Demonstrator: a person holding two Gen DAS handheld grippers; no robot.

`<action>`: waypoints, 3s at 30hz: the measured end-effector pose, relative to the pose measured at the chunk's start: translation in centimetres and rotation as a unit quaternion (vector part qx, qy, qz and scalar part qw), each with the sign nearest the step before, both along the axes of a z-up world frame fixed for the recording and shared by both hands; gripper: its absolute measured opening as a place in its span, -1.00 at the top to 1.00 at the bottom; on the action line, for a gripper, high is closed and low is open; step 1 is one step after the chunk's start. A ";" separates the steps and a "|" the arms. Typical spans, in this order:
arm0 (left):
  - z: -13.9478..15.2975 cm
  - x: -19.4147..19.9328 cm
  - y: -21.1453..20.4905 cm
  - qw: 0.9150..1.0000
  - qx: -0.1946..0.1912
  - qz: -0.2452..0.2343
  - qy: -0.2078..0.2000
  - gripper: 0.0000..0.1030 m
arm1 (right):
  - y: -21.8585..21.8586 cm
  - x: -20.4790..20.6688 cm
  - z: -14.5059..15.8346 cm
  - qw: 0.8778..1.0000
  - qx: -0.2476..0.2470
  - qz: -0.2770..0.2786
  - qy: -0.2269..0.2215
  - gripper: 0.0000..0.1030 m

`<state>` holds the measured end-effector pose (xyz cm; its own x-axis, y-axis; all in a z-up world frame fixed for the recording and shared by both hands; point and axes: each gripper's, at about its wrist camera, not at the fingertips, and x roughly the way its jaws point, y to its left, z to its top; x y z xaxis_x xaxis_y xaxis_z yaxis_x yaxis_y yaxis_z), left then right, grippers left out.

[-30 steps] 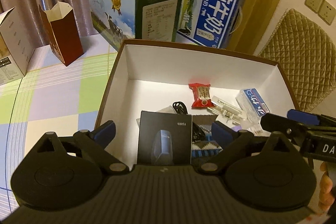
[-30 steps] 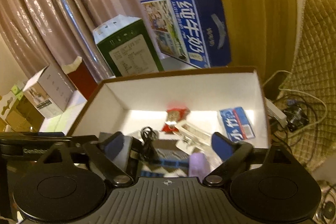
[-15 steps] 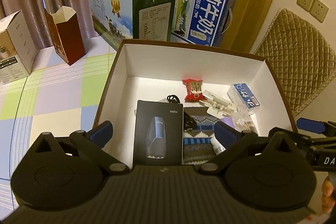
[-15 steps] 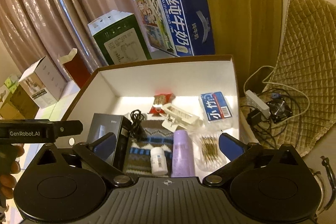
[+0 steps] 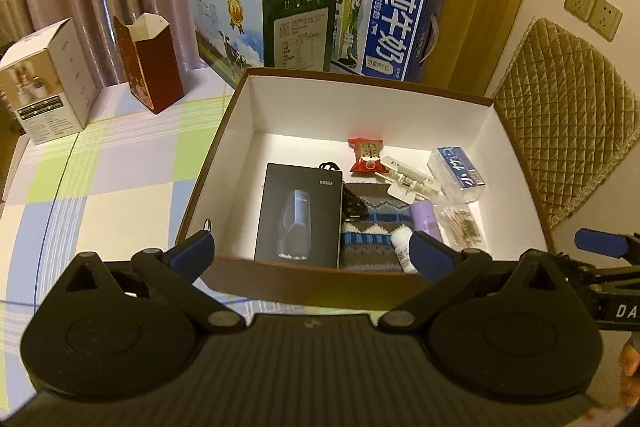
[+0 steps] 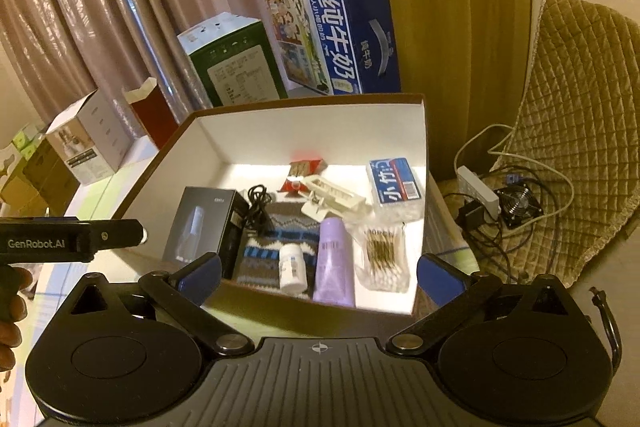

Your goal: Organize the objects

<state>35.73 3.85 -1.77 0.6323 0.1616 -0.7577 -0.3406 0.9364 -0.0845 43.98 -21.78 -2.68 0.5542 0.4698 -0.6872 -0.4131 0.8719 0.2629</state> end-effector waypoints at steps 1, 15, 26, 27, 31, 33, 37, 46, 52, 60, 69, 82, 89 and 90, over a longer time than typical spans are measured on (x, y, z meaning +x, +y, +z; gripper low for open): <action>0.2 -0.5 -0.3 1.000 0.001 0.002 -0.001 -0.98 | -0.2 -0.3 0.0 1.000 0.000 0.002 0.001 -0.96; 1.9 -8.3 -4.8 0.999 0.018 0.032 -0.013 -0.98 | -2.6 -5.5 1.4 0.998 0.006 0.060 0.009 -0.97; 2.4 -14.1 -6.1 1.000 0.010 -0.001 -0.012 -0.98 | -3.4 -11.0 2.9 0.999 0.005 0.049 0.005 -0.97; 2.4 -14.7 -6.0 1.000 0.011 -0.005 -0.011 -0.98 | -3.2 -11.6 3.1 0.999 0.003 0.047 0.006 -0.97; 2.5 -16.8 -5.7 1.000 0.011 -0.013 -0.008 -0.98 | -2.8 -14.1 3.3 0.999 -0.002 0.042 0.007 -0.97; 2.4 -17.9 -5.5 1.000 0.010 -0.018 -0.006 -0.98 | -2.6 -15.3 3.3 0.999 -0.004 0.039 0.007 -0.97; 2.3 -19.7 -5.4 1.000 0.009 -0.027 -0.005 -0.98 | -2.3 -17.3 3.2 0.999 -0.010 0.031 0.007 -0.97; 2.5 -22.5 -5.3 0.999 0.005 -0.045 -0.011 -0.98 | -1.9 -20.6 3.1 1.000 -0.020 0.016 0.007 -0.97; 2.6 -23.3 -5.1 0.999 0.005 -0.047 -0.013 -0.98 | -1.7 -21.9 3.3 1.000 -0.022 0.013 0.002 -0.97; 2.7 -24.1 -5.0 0.999 0.006 -0.048 -0.015 -0.98 | -1.4 -22.6 3.5 1.000 -0.023 0.012 -0.002 -0.97; 2.8 -24.3 -5.1 0.999 0.005 -0.048 -0.015 -0.98 | -1.4 -22.9 3.5 1.000 -0.023 0.013 -0.002 -0.97; 2.7 -24.2 -5.7 0.999 0.006 -0.052 -0.016 -0.98 | -1.5 -22.9 3.5 1.000 -0.024 0.012 -0.003 -0.97; 2.7 -23.9 -5.8 0.999 0.006 -0.052 -0.015 -0.98 | -1.7 -22.7 3.6 1.000 -0.025 0.012 -0.003 -0.97; 2.7 -23.9 -5.9 0.999 0.006 -0.052 -0.015 -0.98 | -1.7 -22.7 3.6 1.000 -0.024 0.012 -0.003 -0.97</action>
